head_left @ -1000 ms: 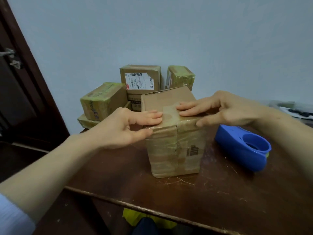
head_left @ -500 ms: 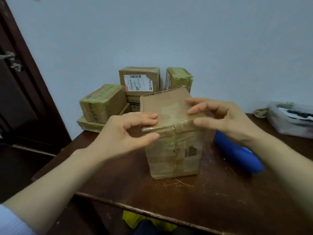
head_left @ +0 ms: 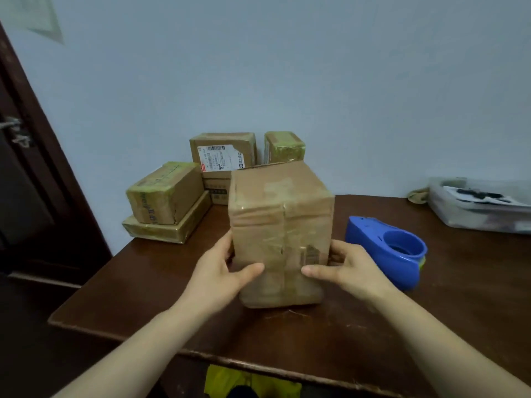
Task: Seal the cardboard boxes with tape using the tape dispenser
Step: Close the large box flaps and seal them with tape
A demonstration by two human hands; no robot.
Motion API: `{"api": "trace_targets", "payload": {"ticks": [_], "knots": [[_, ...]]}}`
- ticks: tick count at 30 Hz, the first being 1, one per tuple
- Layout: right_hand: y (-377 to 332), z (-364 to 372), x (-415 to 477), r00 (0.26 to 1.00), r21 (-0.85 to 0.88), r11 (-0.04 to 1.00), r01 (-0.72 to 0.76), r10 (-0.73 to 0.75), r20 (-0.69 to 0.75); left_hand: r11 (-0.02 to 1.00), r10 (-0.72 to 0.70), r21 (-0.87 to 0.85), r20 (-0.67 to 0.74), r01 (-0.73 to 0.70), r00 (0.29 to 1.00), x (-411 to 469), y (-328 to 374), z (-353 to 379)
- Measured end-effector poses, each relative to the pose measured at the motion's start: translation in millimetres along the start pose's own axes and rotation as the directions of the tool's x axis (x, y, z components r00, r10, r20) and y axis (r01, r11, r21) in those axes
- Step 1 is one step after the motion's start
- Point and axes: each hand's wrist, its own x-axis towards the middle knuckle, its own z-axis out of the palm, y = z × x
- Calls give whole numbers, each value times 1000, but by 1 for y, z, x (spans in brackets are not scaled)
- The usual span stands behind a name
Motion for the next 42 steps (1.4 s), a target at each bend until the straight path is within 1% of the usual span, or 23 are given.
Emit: {"api": "trace_targets", "payload": {"ticks": [2, 4, 6, 7, 8, 11, 13, 16, 19, 21, 23, 26, 28, 31, 34, 35, 36, 37, 38, 39, 40, 41, 42], "knots": [[-9, -13, -10, 984, 144, 985, 92, -68, -164, 993, 108, 42, -24, -106, 994, 10, 18, 5], [-19, -28, -14, 946, 316, 936, 152, -45, -322, 981, 184, 56, 57, -187, 981, 26, 43, 14], [-31, -44, -13, 913, 441, 877, 193, 4, -407, 958, 261, 76, 167, -277, 951, 45, 65, 32], [-37, -54, -12, 910, 470, 858, 207, 6, -413, 952, 272, 89, 184, -292, 944, 52, 77, 43], [-41, -64, -10, 919, 490, 845, 215, -6, -394, 956, 262, 90, 163, -279, 951, 60, 88, 52], [-57, -97, -4, 964, 557, 800, 224, -96, -249, 974, 222, 15, 82, -224, 972, 98, 112, 79], [-60, -115, 11, 958, 509, 832, 220, -85, -275, 972, 236, 1, 58, -236, 970, 121, 120, 96], [-57, -136, 50, 904, 483, 858, 175, 54, -424, 978, 206, -41, 13, -206, 978, 148, 126, 118], [-53, -145, 89, 856, 442, 893, 82, 164, -491, 990, 143, 23, -74, -141, 987, 180, 117, 132], [-51, -147, 111, 846, 380, 924, 31, 178, -502, 992, 91, 101, -108, -80, 990, 198, 110, 137], [-48, -146, 131, 845, 329, 944, -14, 187, -501, 994, 31, 105, -140, -16, 990, 214, 100, 141], [-44, -143, 156, 842, 304, 949, -80, 228, -489, 992, -53, 101, -201, 74, 978, 228, 91, 145], [-39, -140, 169, 836, 305, 944, -128, 268, -479, 987, -80, 119, -194, 104, 978, 232, 86, 145], [-22, -132, 183, 825, 294, 933, -209, 329, -459, 975, -57, 210, -109, 79, 992, 224, 81, 140], [-7, -121, 191, 826, 253, 928, -273, 361, -433, 969, 42, 248, -124, -10, 991, 206, 78, 125], [-5, -118, 192, 830, 174, 933, -314, 359, -427, 972, 74, 230, -148, -38, 986, 201, 77, 117], [-5, -115, 192, 829, 24, 928, -373, 344, -441, 978, 100, 200, -177, -63, 979, 196, 77, 108], [-7, -110, 192, 819, -164, 888, -429, 306, -486, 984, 112, 158, -216, -78, 970, 193, 76, 98], [-12, -103, 188, 805, -334, 826, -454, 219, -552, 988, 124, 121, -263, -95, 957, 187, 76, 86], [-18, -94, 183, 795, -446, 787, -427, 91, -600, 990, 135, 89, -316, -113, 939, 184, 74, 73], [-27, -83, 176, 788, -515, 785, -345, -55, -613, 989, 149, 75, -376, -130, 915, 181, 74, 59], [-35, -69, 171, 781, -560, 801, -212, -205, -589, 989, 148, 66, -440, -132, 886, 180, 70, 41], [-44, -53, 167, 774, -592, 804, -56, -339, -534, 990, 139, 61, -505, -126, 852, 179, 65, 24]]}}
